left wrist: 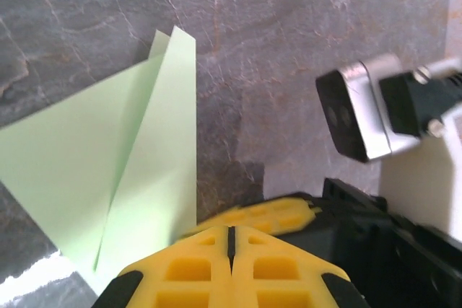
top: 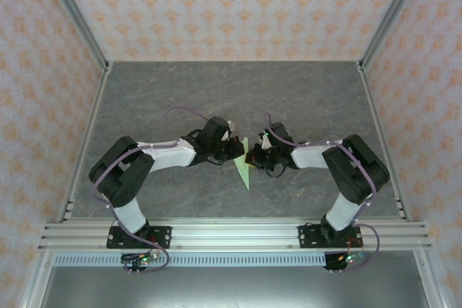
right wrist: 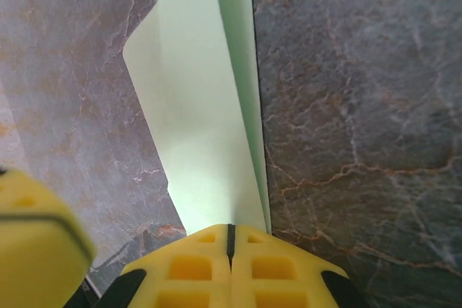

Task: Fold a paper plane with a square sheet of paper (fold left side to right side)
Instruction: Fold the wing for the fifth time at the center of the table.

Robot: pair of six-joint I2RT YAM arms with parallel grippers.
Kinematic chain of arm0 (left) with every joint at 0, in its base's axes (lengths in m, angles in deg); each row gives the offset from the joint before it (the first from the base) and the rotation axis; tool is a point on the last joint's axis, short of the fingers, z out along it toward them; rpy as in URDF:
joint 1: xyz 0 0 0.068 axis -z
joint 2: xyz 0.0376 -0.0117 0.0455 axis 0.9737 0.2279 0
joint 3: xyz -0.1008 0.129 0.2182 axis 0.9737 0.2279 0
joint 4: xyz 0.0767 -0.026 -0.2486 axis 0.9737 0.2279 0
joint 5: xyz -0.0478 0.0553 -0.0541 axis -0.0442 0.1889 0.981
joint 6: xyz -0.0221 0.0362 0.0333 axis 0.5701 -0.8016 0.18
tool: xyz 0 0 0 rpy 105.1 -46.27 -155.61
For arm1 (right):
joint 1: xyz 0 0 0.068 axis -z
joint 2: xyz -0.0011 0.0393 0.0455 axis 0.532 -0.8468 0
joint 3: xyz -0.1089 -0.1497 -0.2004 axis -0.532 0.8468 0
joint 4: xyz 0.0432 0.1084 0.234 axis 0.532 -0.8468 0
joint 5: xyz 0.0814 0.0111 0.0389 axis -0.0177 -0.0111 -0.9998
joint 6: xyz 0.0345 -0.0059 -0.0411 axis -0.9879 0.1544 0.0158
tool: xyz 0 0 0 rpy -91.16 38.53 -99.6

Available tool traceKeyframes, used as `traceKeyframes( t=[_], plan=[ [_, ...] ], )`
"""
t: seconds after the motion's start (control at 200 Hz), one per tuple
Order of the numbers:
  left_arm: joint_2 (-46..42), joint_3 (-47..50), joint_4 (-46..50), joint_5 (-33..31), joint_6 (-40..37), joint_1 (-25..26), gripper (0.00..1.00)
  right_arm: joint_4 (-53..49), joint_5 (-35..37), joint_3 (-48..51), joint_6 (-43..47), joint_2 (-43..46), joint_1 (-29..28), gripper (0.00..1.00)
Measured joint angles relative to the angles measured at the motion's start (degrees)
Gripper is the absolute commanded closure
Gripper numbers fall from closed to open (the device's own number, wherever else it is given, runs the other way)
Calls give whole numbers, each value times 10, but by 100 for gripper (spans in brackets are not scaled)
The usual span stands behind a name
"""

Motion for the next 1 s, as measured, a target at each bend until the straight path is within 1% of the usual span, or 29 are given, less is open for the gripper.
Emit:
traceKeyframes(
  t=[0.26, 0.46, 0.6, 0.771, 0.996],
  plan=[
    [67, -56, 5, 11, -14, -10, 100, 2, 1, 0, 0, 0, -2, 97],
    [111, -71, 4, 12, -19, -11, 100, 1, 1, 0, 0, 2, -3, 97],
    [113, -73, 3, 18, -20, -15, 100, 1, 1, 5, -5, 24, -3, 96],
    [113, -73, 3, 18, -21, -15, 100, 21, -5, 38, -27, 62, -10, 96],
    [113, -73, 2, 18, -21, -15, 100, 76, -23, 72, -74, 53, -20, 95]
  ],
)
